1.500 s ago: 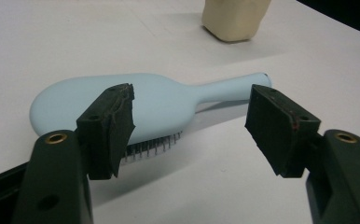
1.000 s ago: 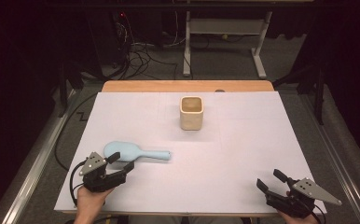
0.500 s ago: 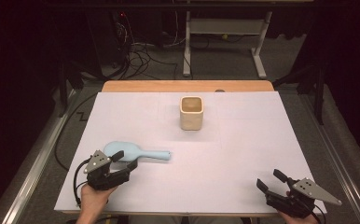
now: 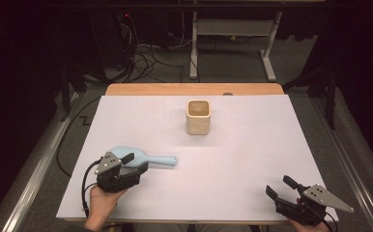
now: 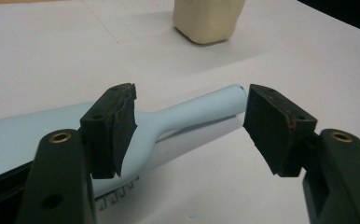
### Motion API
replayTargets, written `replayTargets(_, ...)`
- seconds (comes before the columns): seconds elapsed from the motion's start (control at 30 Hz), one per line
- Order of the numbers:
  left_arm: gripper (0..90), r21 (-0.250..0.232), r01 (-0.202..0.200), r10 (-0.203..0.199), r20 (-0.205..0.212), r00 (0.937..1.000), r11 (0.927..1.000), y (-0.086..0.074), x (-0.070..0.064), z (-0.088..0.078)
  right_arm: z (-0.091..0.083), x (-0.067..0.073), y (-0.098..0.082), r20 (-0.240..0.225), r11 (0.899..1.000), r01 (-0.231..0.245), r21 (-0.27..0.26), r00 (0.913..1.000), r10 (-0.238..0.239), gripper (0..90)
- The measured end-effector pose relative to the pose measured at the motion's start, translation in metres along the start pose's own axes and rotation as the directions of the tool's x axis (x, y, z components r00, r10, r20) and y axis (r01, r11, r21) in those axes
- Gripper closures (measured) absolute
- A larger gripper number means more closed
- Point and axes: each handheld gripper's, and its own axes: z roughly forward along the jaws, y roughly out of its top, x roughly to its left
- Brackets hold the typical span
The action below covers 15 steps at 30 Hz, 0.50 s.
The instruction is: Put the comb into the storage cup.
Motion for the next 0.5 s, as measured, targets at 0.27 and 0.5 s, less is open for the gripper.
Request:
replayTargets(0.27, 35.3, 0.008, -0.011, 0.010, 0.006, 0.9999, 0.9999, 0.005, -0.003, 0.008, 0.000, 0.000, 0.000, -0.002, 1.000, 0.005, 0.002, 1.0000, -0.005, 25.3)
replayTargets(0.5, 35.8, 0.014, -0.013, 0.013, 0.016, 0.9998, 0.9998, 0.012, -0.005, 0.016, -0.001, 0.000, 0.000, 0.000, 1.000, 0.003, -0.001, 1.0000, -0.003, 25.3)
